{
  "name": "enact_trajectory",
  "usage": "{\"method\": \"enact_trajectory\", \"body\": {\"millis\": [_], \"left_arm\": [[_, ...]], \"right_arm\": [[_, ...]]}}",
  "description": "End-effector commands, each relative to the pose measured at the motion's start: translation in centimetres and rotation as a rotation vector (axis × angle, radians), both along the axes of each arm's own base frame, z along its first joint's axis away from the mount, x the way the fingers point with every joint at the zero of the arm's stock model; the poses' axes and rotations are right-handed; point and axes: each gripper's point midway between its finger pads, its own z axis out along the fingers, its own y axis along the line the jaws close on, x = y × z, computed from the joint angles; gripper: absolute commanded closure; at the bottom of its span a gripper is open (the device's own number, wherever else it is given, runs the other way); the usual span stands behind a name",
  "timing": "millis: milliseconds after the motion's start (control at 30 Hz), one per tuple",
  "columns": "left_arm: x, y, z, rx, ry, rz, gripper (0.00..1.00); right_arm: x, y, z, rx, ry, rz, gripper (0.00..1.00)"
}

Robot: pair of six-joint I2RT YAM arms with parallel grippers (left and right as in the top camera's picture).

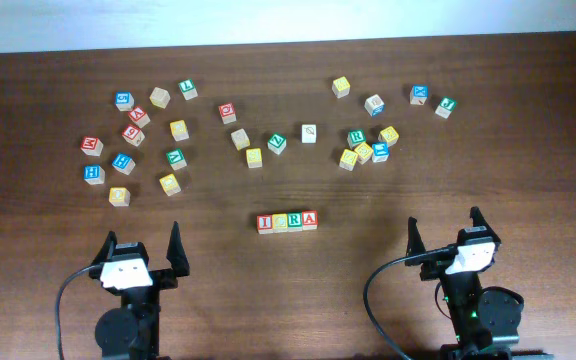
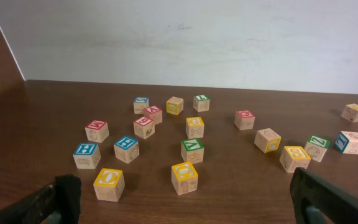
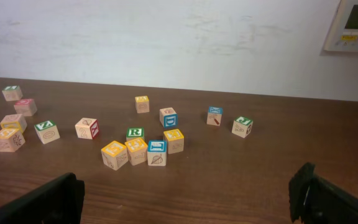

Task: Spell out ICRA

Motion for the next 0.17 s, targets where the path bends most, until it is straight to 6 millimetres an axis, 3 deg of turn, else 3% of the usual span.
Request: {"method": "enact_trajectory", "body": {"millis": [0,133], "left_arm": [[-0.03,-0.01,-0.12,0.001,0.003,0.001,0.01],[-0.03,-0.02,-0.12,0.001,0.003,0.0,0.01]], "right_arm": [[-0.04,0.16,-0.16,0.012,0.001,0.005,0.02],[-0.04,0.17,-0.16,0.011,0.001,0.006,0.02]]}}
